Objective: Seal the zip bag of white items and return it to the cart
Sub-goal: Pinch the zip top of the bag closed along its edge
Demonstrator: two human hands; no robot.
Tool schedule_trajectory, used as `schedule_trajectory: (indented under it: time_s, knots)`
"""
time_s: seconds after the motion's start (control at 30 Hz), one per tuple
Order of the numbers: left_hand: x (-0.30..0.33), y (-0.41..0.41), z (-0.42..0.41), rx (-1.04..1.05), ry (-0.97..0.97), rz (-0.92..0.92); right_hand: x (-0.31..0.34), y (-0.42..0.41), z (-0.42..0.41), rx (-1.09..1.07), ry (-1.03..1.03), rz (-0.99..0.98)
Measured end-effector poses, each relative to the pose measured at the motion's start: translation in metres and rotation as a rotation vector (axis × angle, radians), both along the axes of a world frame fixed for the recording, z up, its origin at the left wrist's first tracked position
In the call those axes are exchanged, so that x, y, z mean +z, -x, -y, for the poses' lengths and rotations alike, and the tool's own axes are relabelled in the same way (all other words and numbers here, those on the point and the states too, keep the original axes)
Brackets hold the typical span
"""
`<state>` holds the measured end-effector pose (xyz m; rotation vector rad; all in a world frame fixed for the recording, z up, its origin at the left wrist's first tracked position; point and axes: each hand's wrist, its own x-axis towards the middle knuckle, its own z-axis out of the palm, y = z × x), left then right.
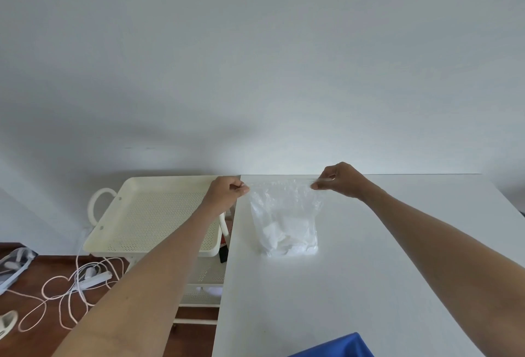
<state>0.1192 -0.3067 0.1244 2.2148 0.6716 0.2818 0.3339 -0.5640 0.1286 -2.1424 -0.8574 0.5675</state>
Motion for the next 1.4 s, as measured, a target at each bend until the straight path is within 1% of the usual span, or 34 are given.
schedule_trajectory:
  time_s: [0.1,0.23,0.47,0.53,0.63,0.7,0.83,0.93,1.03,1.13,1.27,1.4]
  knots:
    - [-0.001,-0.004,0.002,-0.011,-0.103,-0.067,-0.002,0.001,-0.001,0.001,-0.005,-0.008]
    - [0.0,-0.007,0.005,0.023,-0.128,-0.065,-0.007,-0.006,0.008,-0.008,-0.039,-0.045]
    - [-0.003,-0.001,0.006,0.049,0.027,0.031,-0.008,-0.012,0.016,-0.089,-0.009,-0.066]
    - [-0.005,0.0,0.007,0.052,0.032,0.03,-0.009,-0.013,0.017,-0.103,-0.031,-0.09]
    - [-0.006,-0.003,0.01,0.071,-0.008,0.013,-0.011,-0.012,0.017,-0.075,-0.048,-0.12]
    - [-0.006,-0.006,0.012,0.084,0.001,0.006,-0.014,-0.009,0.017,-0.053,-0.042,-0.121]
    - [-0.006,-0.01,0.017,0.067,0.078,0.005,-0.024,-0.004,0.018,-0.02,-0.02,-0.176]
    - [-0.012,-0.011,0.023,0.114,0.192,0.041,-0.031,0.002,0.016,-0.032,-0.052,-0.236]
    - [-0.023,-0.013,0.027,0.128,0.271,-0.007,-0.037,0.004,0.012,-0.056,-0.102,-0.296]
    - [-0.041,-0.014,0.031,0.109,0.343,-0.109,-0.046,0.006,0.011,-0.074,-0.103,-0.352]
    - [-0.071,-0.013,0.044,0.074,0.344,-0.236,-0.067,0.014,0.012,-0.039,-0.04,-0.395]
    - [-0.088,-0.014,0.06,0.075,0.355,-0.261,-0.087,0.026,0.009,-0.01,0.011,-0.39]
